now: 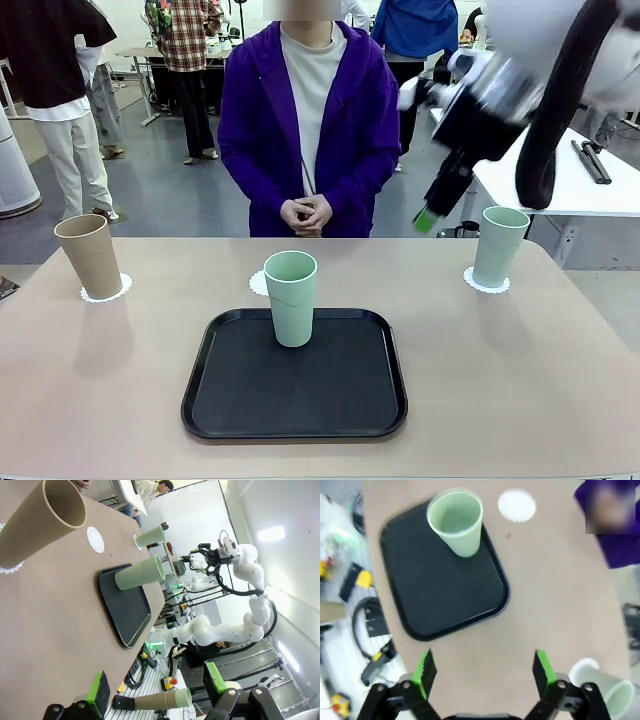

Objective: Place coasters on the table and set cups on them.
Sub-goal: Take one Reusable plastic cup from the Flat Tray and place it on a coaster set by the human.

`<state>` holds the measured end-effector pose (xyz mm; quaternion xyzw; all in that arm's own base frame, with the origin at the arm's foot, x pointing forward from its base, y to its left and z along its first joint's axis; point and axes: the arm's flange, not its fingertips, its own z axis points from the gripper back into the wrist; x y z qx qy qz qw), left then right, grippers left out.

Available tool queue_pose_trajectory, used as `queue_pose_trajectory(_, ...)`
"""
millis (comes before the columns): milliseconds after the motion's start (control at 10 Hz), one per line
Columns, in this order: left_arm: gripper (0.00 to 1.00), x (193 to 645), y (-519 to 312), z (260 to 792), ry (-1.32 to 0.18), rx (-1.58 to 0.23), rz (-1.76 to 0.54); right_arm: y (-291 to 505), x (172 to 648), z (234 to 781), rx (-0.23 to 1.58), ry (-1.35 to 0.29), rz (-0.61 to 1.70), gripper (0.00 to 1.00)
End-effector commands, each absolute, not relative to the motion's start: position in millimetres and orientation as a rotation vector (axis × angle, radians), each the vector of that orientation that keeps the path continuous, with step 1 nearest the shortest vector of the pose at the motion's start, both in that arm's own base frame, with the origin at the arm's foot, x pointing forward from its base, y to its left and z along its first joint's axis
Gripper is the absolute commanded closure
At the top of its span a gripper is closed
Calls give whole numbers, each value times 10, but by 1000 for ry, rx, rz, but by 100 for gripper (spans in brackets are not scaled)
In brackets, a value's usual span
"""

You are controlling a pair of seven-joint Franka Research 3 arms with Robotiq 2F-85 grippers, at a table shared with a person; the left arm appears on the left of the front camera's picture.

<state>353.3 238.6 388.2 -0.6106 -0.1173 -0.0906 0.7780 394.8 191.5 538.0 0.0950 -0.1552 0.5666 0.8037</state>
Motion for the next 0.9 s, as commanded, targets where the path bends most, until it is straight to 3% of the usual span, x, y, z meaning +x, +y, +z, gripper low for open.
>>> queue_pose_trajectory(0,0,3513,2396,3901,-263,-1324,-195,1999,4131,5021,165,-338,1228,0)
queue_pose_trajectory(500,0,3513,2396,3901,-263,-1324,-195,2491,4325,4176,281,-233,1295,0)
queue_pose_trajectory(800,0,3513,2396,3901,-263,-1324,-195,2480,4222,4179,232,-219,1288,0)
